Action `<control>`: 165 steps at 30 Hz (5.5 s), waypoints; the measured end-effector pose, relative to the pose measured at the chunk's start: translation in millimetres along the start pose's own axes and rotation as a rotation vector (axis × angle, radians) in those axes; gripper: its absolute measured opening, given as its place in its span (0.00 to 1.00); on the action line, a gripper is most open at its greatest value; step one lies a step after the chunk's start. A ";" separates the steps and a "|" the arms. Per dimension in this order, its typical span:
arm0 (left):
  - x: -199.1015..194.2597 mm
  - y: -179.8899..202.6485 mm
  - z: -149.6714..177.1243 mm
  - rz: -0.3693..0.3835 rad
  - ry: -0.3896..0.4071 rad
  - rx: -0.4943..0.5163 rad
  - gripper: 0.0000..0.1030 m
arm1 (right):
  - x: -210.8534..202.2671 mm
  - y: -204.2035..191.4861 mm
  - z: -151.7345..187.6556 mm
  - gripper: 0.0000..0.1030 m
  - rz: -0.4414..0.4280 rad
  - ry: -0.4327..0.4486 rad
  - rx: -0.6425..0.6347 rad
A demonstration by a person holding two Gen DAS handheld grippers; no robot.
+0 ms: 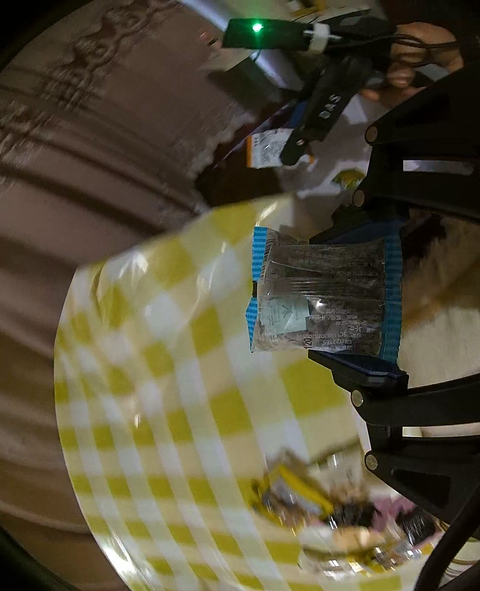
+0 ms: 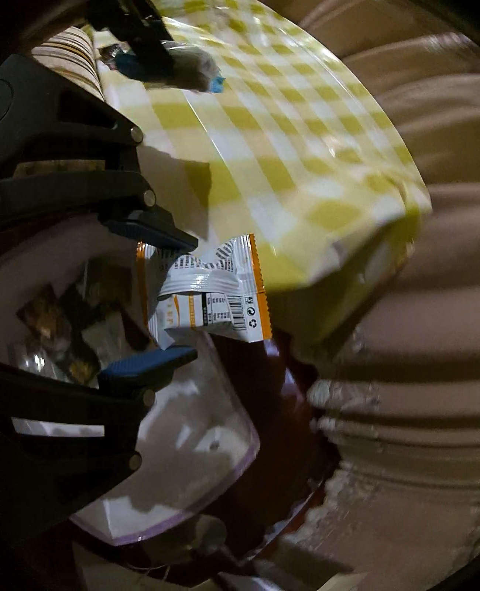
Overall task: Organize snacks
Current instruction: 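Carry both packets over the white bin and open both tools to drop them, then move both open tools back to the snacks on the table, then grasp the clear cookie packet with the left tool while the right tool grasps the yellow packet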
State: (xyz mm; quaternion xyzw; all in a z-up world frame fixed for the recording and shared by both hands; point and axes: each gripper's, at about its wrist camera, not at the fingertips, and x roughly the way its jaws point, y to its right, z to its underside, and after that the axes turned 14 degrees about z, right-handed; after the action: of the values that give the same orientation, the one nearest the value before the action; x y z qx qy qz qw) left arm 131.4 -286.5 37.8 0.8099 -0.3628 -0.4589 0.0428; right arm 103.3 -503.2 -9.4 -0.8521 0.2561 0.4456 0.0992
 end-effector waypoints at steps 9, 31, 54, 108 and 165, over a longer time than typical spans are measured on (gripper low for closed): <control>64.2 67.2 -14.0 0.121 -0.119 0.182 0.51 | 19.5 65.0 -10.9 0.54 0.075 -0.022 0.113; 133.5 122.5 -25.3 0.226 -0.216 0.282 0.65 | 45.0 125.4 -26.3 0.55 0.104 -0.049 0.218; 47.5 40.7 -18.9 0.128 -0.043 0.123 0.69 | 13.8 59.9 -24.8 0.58 0.037 -0.021 0.084; -111.6 -276.6 53.6 -0.253 0.111 -0.432 0.69 | -37.1 -299.0 17.2 0.67 -0.385 0.004 -0.519; -100.5 -300.5 38.9 -0.371 0.094 -0.334 0.47 | 45.4 -397.3 -3.1 0.77 -0.390 -0.029 -0.831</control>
State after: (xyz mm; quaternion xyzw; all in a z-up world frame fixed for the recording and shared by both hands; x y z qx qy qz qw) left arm 234.4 7.1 -33.9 0.8648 -0.1247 -0.4743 0.1079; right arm 335.4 -182.9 -67.9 -0.8456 -0.1110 0.4953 -0.1655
